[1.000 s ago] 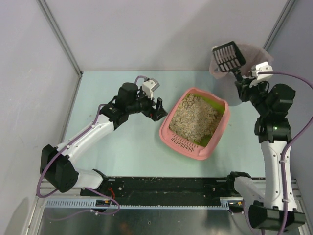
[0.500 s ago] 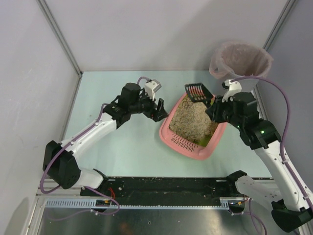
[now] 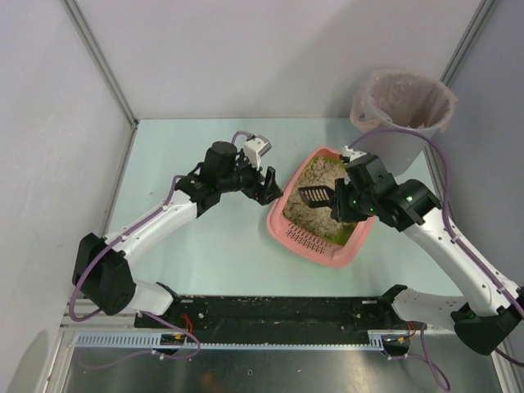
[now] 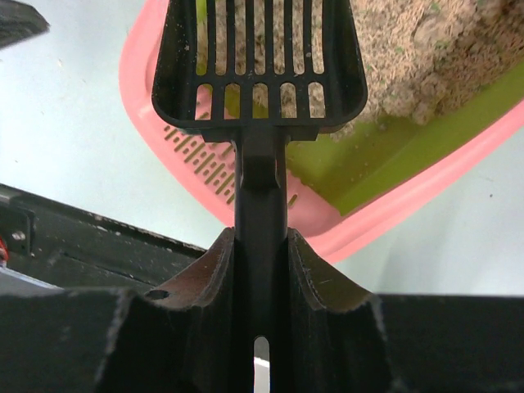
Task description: Clean the litter box
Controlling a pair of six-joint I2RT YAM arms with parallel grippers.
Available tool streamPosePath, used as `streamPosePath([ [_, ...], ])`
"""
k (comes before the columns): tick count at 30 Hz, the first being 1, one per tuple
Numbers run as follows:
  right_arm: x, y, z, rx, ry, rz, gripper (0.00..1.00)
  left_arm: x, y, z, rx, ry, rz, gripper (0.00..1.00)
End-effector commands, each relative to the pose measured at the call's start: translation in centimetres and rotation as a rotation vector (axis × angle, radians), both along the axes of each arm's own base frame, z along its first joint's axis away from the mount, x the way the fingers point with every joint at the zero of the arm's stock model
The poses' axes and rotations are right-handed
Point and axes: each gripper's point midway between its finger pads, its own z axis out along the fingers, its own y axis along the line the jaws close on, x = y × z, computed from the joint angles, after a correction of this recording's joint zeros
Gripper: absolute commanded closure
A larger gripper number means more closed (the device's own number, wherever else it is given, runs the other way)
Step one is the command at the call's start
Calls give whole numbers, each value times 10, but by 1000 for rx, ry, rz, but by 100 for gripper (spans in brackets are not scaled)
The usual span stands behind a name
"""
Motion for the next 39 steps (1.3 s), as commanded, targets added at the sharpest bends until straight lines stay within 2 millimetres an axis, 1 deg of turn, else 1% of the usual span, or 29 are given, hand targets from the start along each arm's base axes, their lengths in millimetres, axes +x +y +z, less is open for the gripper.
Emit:
streamPosePath([
  [1, -10, -6, -10, -91, 81, -22, 100, 2, -7, 8, -29, -30, -3, 13],
  [5, -10, -11, -29, -181, 161, -26, 100, 0, -10, 3, -28, -11, -13, 14],
  [7, -13, -6, -34, -191, 195, 12, 100, -1, -11, 1, -27, -4, -18, 16],
  [8, -13, -4, -33, -196, 197, 37, 100, -1, -12, 1, -29, -4, -22, 16],
  [9, -13, -1, -37, -214, 216, 57, 100, -1, -13, -1, -27, 4, -27, 17],
  [12, -11, -4, -46, -285, 257, 115, 100, -1, -15, -9, -19, 25, -31, 19],
  [14, -12, -9, -52, -341, 289, 139, 100, -1, -16, -13, -16, 37, -32, 19],
  [15, -9, -9, -49, -348, 285, 142, 100, -1, -17, -15, -13, 44, -32, 21],
  [17, -7, -3, -51, -344, 301, 179, 100, -1, -18, -22, -5, 59, -34, 22],
  [18, -4, 0, -47, -337, 287, 202, 100, 0, -18, -25, -2, 64, -34, 23],
  [19, -3, 2, -48, -337, 292, 208, 100, 0, -19, -28, 1, 72, -35, 23],
  [21, -3, 7, -49, -322, 310, 231, 100, -1, -21, -31, 4, 80, -42, 25],
  [25, -7, 13, -57, -314, 369, 257, 100, -2, -24, -41, 14, 105, -50, 29],
  [28, -6, 13, -64, -327, 397, 256, 100, -3, -27, -48, 22, 127, -56, 34],
  [29, -9, 17, -66, -312, 418, 268, 100, -4, -28, -55, 30, 142, -58, 36],
  [32, -9, 19, -71, -317, 438, 278, 100, -6, -32, -60, 35, 158, -67, 40],
  [36, -4, 19, -80, -341, 454, 268, 100, -8, -35, -69, 47, 177, -77, 44],
  [39, 6, 24, -84, -327, 434, 257, 100, -8, -36, -75, 55, 189, -77, 49],
])
